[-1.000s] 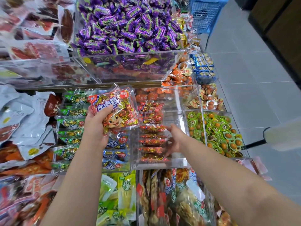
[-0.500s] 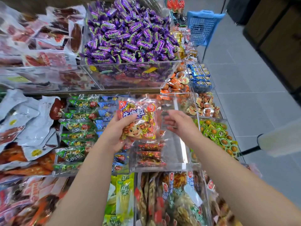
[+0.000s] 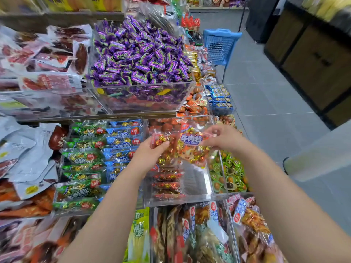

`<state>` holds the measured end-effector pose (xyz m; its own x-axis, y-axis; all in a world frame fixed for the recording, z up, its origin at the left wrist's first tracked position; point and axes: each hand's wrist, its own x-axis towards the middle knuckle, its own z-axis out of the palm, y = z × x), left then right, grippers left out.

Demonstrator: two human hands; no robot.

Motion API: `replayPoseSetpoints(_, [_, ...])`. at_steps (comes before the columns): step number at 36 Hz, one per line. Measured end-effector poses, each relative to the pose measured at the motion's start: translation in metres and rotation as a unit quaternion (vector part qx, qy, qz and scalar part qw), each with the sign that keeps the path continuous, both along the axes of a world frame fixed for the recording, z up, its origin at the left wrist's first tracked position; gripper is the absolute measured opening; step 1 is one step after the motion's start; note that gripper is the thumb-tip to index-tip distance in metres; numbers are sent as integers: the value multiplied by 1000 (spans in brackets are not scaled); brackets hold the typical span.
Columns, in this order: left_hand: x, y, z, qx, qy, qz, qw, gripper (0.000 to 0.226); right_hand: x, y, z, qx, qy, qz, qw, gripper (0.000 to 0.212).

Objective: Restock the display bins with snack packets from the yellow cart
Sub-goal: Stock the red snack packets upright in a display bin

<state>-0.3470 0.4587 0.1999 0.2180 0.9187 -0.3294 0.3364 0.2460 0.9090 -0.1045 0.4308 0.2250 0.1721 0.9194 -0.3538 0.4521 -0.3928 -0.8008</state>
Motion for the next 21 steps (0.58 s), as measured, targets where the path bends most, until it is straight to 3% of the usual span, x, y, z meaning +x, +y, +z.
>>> replayPoseSetpoints(5, [-9,8,-8,-1,25,43,999,16,5,25,-6,12,-265,-34,964,22])
replayPoseSetpoints(10, [-11,14,-11,1,22,59,998,9,-27,50,-34,-22,-338,58,939,6])
replayPoseSetpoints(13, [-15,19,-12,-11,7,74,997,14,-33,65,-56,-70,-345,85,932,21])
replayPoseSetpoints(17, [-20,27,-15,-36,-28,85,995,18,-35,75,-79,-120,-367,114,915,26])
replayPoseSetpoints(21, [-25,33,-18,-66,-33,99,992,64,-39,83,-91,-110,-418,106,896,27])
